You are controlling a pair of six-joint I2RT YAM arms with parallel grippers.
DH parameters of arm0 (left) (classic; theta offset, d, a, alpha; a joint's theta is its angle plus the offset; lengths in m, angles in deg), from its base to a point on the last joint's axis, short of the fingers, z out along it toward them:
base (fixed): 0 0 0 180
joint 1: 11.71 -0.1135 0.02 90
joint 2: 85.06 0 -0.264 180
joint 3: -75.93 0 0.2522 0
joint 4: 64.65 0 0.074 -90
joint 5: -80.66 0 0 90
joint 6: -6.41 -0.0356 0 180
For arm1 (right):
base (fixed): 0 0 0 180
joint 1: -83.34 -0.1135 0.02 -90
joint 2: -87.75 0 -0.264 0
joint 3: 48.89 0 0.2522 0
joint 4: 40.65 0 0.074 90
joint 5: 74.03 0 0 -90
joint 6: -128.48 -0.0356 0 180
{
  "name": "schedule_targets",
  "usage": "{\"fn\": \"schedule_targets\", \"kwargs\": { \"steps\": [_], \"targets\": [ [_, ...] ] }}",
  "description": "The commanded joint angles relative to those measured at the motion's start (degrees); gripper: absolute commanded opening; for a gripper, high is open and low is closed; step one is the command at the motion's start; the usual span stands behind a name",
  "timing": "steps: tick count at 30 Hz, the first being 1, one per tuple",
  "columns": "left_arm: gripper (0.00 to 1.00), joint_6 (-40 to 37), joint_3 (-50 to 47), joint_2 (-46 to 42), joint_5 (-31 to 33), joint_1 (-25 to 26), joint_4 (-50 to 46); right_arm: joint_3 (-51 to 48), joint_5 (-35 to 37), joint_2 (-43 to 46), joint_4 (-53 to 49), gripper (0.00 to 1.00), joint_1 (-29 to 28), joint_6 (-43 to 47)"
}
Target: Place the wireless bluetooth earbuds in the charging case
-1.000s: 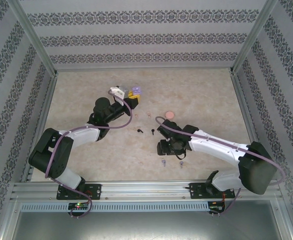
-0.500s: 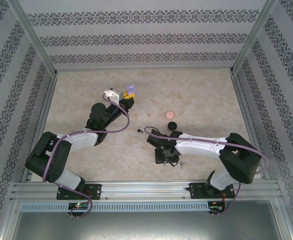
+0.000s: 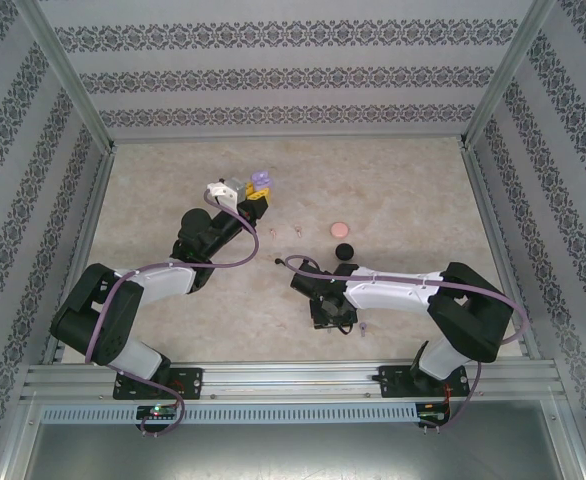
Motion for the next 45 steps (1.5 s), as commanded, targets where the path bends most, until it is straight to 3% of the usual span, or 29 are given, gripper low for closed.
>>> {"fn": "schedule_targets", "kwargs": {
  "steps": [1,11,20,29,38,45],
  "targets": [
    [0.0,0.12,-0.43,-1.72,0.26,0.83,3.9,0.78,1.53,-1.26,0.0,0.37,-0.85,-1.44],
    [0.0,0.39,-0.29,-1.59,-0.12,0.81,3.75,1.41,1.47,-1.7,-0.56,0.3,-1.8,-2.24],
    [0.0,0.39,-0.2,-1.77,-0.53,0.8,3.64,1.06,1.72,-1.19,-0.39,0.16,-2.22,-2.39],
    [0.0,0.83,0.64,-2.68,-3.52,0.84,2.31,2.24,5.84,5.73,-1.75,0.15,-1.42,-1.12],
    [0.0,-1.96,3.39,-4.71,-9.21,0.81,-1.44,10.32,7.11,18.26,-2.42,0.16,10.24,8.89],
    [0.0,-5.46,5.0,-4.67,-11.78,1.52,-3.94,24.38,3.77,19.82,0.2,0.16,19.7,19.31]
  ]
}}
